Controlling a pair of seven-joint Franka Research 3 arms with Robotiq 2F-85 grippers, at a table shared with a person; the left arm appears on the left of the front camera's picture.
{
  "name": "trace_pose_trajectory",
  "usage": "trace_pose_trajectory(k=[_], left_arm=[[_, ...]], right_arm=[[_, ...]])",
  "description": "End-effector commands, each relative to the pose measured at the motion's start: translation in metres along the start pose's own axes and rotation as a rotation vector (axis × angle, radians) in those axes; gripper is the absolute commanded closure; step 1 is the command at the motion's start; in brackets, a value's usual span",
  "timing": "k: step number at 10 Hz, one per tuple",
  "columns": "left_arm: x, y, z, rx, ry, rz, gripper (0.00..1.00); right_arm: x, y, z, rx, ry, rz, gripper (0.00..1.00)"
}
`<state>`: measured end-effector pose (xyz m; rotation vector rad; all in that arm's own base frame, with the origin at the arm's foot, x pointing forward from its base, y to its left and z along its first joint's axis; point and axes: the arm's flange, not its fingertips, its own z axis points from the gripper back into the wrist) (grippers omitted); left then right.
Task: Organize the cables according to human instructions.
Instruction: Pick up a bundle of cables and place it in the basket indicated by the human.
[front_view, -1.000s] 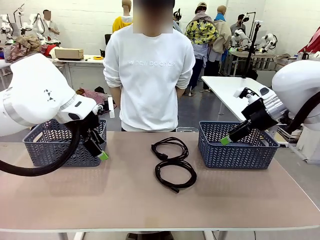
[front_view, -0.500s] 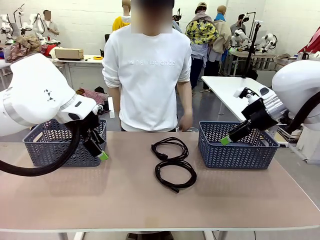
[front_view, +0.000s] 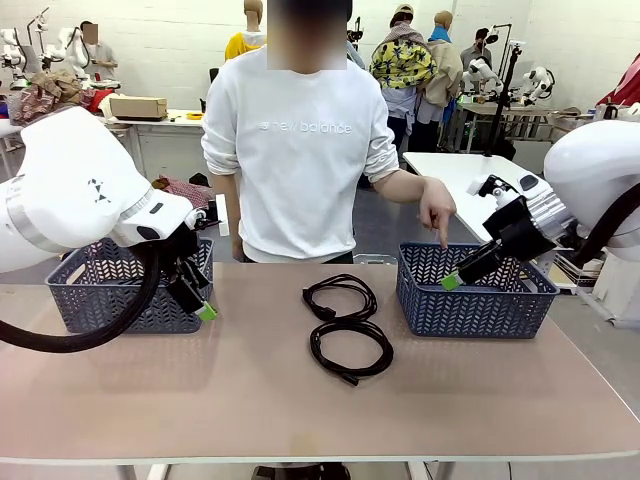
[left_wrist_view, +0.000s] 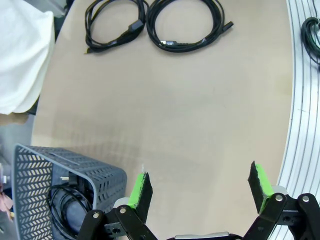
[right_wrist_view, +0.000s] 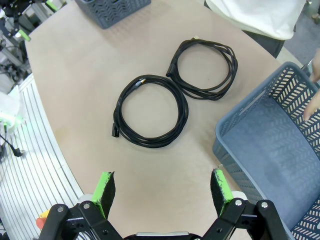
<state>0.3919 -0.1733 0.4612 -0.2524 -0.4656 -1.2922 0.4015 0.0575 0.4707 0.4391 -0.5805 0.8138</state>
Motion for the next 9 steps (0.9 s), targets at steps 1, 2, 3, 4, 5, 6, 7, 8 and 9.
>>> trace_pose_trajectory(k=[1, 2, 3, 4, 5, 6, 7, 8, 9], left_arm=[[0.001, 0.001, 0.0, -0.006, 0.0, 0.001, 0.0], [0.001, 0.001, 0.0, -0.006, 0.0, 0.001, 0.0], [0.001, 0.001, 0.0, -0.006, 0.0, 0.001, 0.0], [0.001, 0.001, 0.0, -0.006, 0.0, 0.001, 0.0], [0.001, 0.001, 0.0, -0.006, 0.0, 0.001, 0.0], [0.001, 0.001, 0.0, -0.006, 0.0, 0.001, 0.0], [0.001, 0.001, 0.0, -0.006, 0.0, 0.001, 0.0], [0.001, 0.001, 0.0, -0.006, 0.0, 0.001, 0.0], [0.001, 0.001, 0.0, -0.006, 0.0, 0.001, 0.0]], right_arm=[[0.002, -0.002, -0.002, 0.015, -0.024, 0.014, 0.0], [0.002, -0.002, -0.002, 0.015, -0.024, 0.014, 0.0], [0.002, -0.002, -0.002, 0.015, -0.024, 0.014, 0.0], [0.002, -0.002, -0.002, 0.015, -0.024, 0.014, 0.0], [0.002, -0.002, -0.002, 0.015, -0.024, 0.014, 0.0], [0.002, -0.002, -0.002, 0.015, -0.024, 0.014, 0.0], [0.0, 0.0, 0.0, 0.0, 0.0, 0.0, 0.0], [0.007, 0.012, -0.005, -0.035, 0.049, -0.025, 0.0], [0.016, 0.027, -0.011, -0.092, 0.1, -0.043, 0.0]])
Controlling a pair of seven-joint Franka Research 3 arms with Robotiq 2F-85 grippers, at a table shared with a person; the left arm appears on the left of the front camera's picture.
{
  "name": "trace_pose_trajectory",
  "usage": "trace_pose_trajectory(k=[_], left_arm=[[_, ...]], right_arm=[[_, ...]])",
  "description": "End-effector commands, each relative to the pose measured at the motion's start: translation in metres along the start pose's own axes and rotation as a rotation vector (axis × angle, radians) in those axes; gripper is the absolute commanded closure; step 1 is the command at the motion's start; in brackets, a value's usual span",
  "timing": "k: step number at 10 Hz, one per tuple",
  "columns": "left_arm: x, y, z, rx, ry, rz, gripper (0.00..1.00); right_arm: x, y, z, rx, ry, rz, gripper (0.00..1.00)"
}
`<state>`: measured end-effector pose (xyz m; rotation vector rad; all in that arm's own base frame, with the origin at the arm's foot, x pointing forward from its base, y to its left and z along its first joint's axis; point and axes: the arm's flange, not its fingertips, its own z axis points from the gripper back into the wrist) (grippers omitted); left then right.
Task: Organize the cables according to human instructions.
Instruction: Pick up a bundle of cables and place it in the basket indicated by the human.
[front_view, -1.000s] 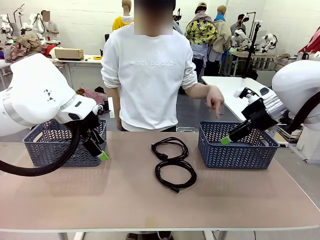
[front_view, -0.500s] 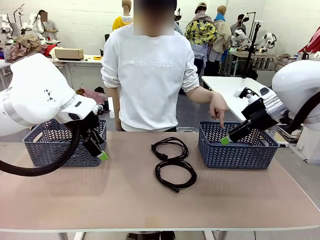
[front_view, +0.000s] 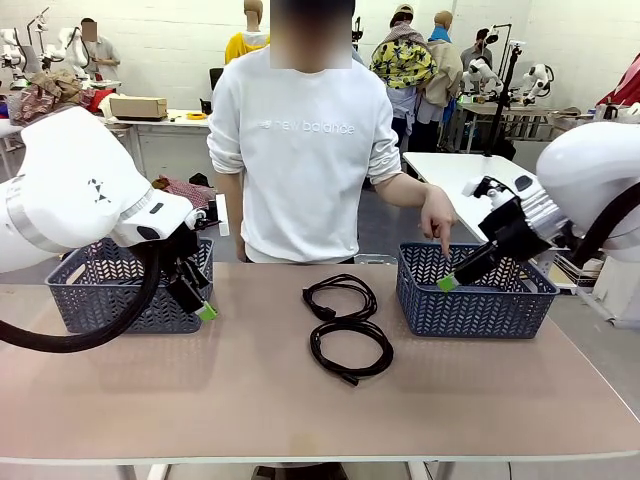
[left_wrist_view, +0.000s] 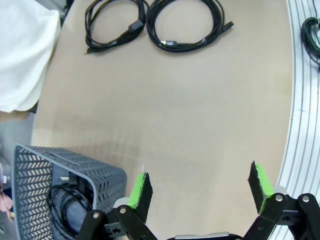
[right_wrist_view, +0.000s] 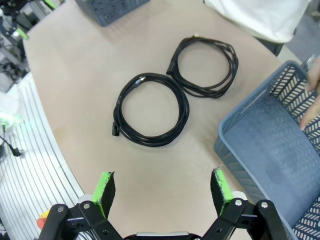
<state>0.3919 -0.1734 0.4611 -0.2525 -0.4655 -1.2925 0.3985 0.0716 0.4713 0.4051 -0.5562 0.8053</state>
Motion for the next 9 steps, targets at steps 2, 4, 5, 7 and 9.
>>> trace_pose_trajectory(k=[2, 4, 5, 7, 9], left_arm=[[0.001, 0.001, 0.001, -0.006, -0.001, 0.001, 0.0], [0.001, 0.001, 0.001, -0.006, -0.001, 0.001, 0.0], [0.001, 0.001, 0.001, -0.006, -0.001, 0.001, 0.0], [0.001, 0.001, 0.001, -0.006, -0.001, 0.001, 0.0], [0.001, 0.001, 0.001, -0.006, -0.001, 0.001, 0.0]], right_arm=[[0.024, 0.045, -0.024, -0.147, 0.161, -0.029, 0.0], [0.032, 0.074, -0.052, -0.228, 0.253, -0.076, 0.0], [0.034, 0.085, -0.068, -0.261, 0.273, -0.086, 0.0], [0.036, 0.102, -0.1, -0.232, 0.298, -0.099, 0.0], [0.038, 0.11, -0.132, -0.243, 0.262, -0.127, 0.0]])
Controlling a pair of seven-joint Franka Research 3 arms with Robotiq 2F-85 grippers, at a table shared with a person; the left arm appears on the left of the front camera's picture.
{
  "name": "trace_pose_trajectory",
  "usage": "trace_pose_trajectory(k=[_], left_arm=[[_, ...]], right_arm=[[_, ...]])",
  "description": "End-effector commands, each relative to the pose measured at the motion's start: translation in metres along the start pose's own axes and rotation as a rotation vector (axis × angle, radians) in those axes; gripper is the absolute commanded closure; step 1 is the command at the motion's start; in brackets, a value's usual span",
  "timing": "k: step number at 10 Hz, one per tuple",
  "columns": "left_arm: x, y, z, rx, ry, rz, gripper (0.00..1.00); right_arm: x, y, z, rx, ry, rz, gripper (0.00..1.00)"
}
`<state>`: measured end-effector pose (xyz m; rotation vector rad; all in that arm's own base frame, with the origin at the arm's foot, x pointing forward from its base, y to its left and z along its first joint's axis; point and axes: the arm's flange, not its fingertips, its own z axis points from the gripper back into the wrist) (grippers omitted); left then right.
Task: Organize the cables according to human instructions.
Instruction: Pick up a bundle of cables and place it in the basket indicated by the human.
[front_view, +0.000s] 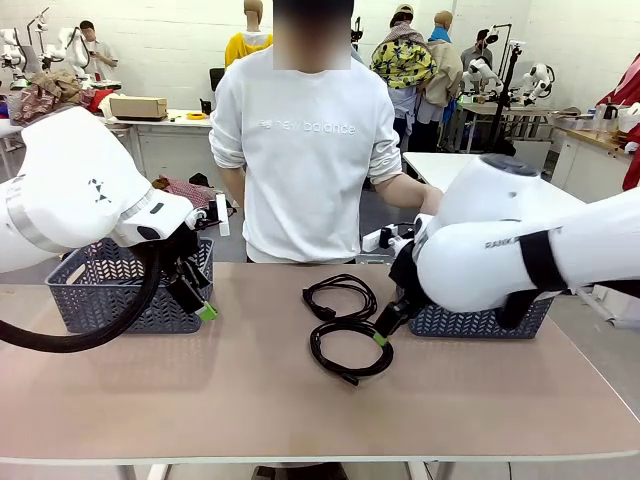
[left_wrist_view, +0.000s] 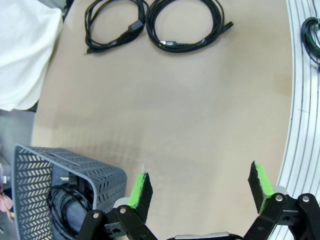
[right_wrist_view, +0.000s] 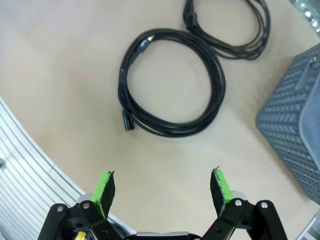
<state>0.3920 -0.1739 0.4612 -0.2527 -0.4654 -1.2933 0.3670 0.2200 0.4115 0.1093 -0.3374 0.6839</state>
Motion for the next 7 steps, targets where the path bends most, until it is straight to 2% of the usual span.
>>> trace_pose_trajectory(k=[1, 4, 5, 7], left_arm=[[0.0, 0.001, 0.001, -0.006, -0.001, 0.002, 0.0], [0.0, 0.001, 0.001, -0.006, -0.001, 0.002, 0.0], [0.0, 0.001, 0.001, -0.006, -0.001, 0.002, 0.0], [0.0, 0.001, 0.001, -0.006, -0.001, 0.002, 0.0]], right_arm=[[0.017, 0.009, -0.023, -0.011, -0.03, -0.036, 0.0], [0.027, 0.012, -0.039, -0.027, -0.035, -0.054, 0.0], [0.014, 0.011, -0.032, 0.01, -0.022, -0.022, 0.0], [0.014, 0.011, -0.032, 0.01, -0.022, -0.022, 0.0]])
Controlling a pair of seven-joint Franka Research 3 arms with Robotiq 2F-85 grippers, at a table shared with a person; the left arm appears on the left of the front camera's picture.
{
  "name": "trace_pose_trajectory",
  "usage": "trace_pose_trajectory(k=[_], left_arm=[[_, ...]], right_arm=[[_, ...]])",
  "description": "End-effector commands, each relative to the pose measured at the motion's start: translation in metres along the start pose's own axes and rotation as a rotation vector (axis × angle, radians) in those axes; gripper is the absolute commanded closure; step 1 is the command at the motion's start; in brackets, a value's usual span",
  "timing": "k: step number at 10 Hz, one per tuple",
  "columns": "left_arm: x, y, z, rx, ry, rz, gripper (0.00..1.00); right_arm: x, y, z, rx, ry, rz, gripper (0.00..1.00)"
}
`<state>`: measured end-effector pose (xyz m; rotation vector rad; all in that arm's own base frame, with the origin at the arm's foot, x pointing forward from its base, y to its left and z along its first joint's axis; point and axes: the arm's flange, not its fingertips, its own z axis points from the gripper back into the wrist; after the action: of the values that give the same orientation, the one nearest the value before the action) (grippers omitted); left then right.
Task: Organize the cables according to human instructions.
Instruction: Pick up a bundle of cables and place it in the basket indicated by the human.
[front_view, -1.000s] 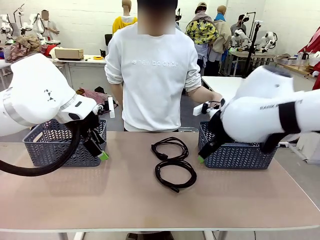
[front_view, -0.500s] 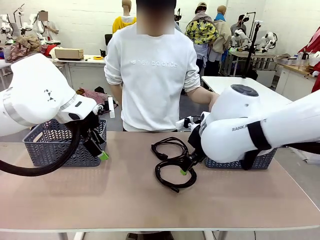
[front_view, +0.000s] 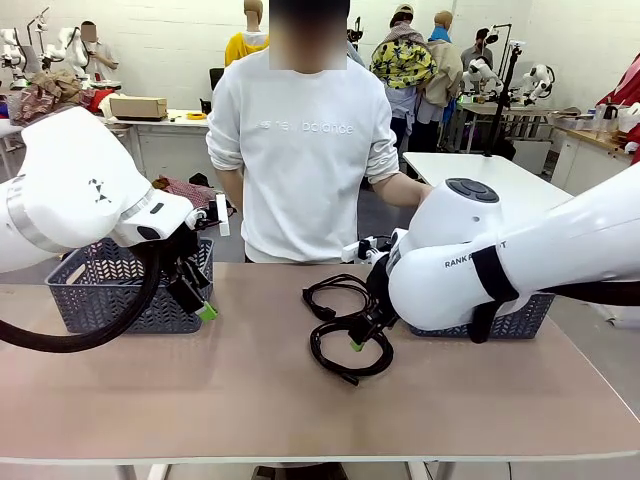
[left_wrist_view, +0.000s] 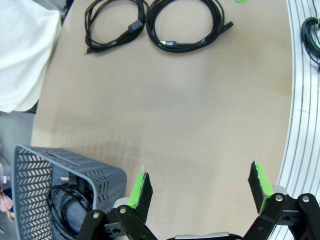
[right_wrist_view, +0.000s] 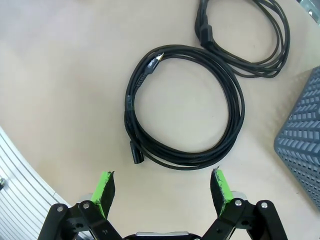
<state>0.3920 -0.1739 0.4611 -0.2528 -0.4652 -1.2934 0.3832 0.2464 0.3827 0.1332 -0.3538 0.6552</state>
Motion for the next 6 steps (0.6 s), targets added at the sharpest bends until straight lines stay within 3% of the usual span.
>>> trace_pose_trajectory(k=[1, 6], left_arm=[[0.0, 0.001, 0.001, -0.006, -0.001, 0.002, 0.0], [0.0, 0.001, 0.001, -0.006, -0.001, 0.002, 0.0]], right_arm=[[-0.004, 0.0, 0.005, -0.001, 0.002, 0.009, 0.0], [0.008, 0.002, -0.003, 0.02, 0.005, 0.017, 0.0]])
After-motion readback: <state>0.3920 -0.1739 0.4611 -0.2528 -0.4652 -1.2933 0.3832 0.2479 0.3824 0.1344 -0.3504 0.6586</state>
